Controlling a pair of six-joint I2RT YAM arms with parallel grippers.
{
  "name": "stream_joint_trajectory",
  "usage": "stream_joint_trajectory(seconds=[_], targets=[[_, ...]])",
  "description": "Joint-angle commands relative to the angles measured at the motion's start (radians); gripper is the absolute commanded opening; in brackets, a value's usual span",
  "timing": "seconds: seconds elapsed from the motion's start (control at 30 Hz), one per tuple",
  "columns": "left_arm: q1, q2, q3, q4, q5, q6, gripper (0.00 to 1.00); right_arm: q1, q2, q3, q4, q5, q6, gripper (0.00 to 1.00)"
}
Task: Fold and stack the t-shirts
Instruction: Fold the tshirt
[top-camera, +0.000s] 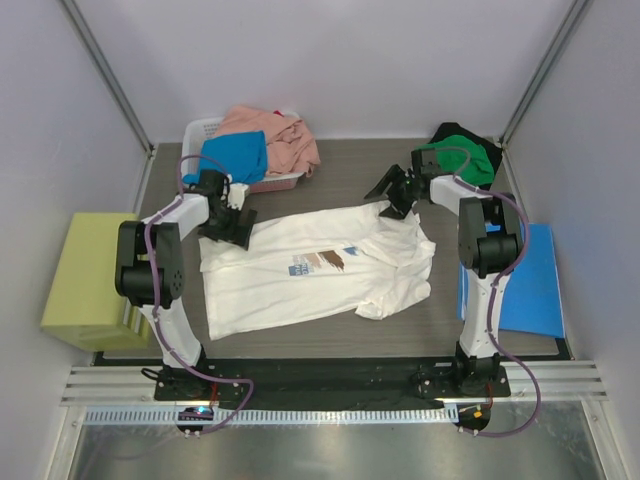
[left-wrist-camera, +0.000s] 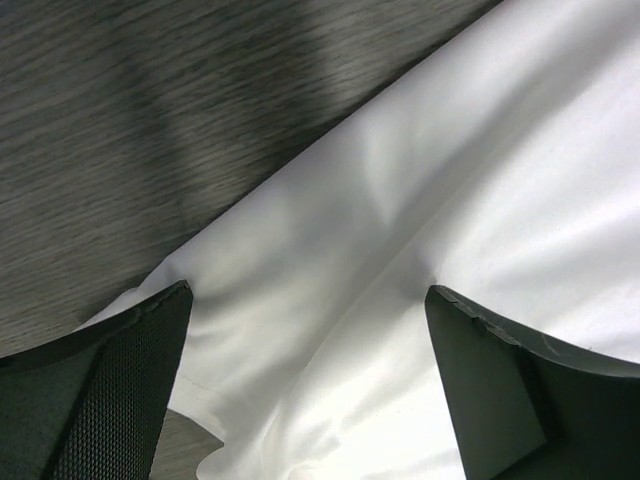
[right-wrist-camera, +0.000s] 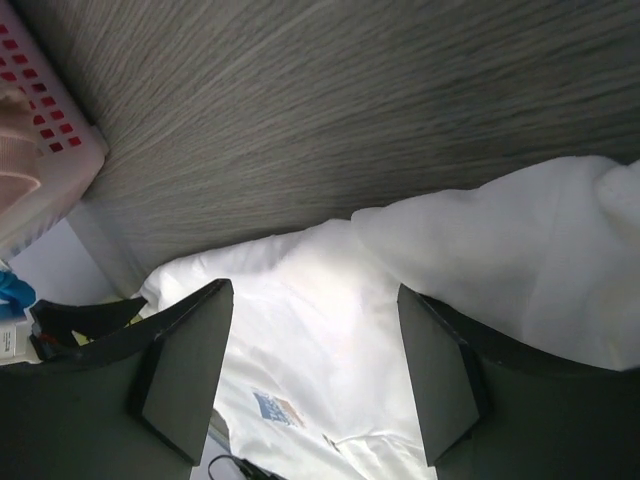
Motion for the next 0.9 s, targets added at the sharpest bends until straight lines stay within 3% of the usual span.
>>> stream_joint_trajectory(seconds=[0.0, 0.2, 0.47, 0.87], targets=[[0.010, -0.035, -0.025, -0.054, 0.010, -0.008, 1.00, -0.064, 0.023, 0.038, -0.055, 0.208, -0.081, 0.73], [0.009, -0.045, -0.025, -0.062, 0.013, -0.003, 1.00, -0.115, 0.049, 0.102, -0.134, 0.314, -0.146, 0.73], [0.009, -0.054, -0.026, -0.063, 0.015, -0.001, 1.00, -0.158, 0.063, 0.109, -0.145, 0.311, -0.164, 0.74], [0.010, -0.066, -0.035, -0.060, 0.009, 0.005, 1.00, -0.090, -0.063, 0.080, -0.139, 0.181, -0.146, 0.80]])
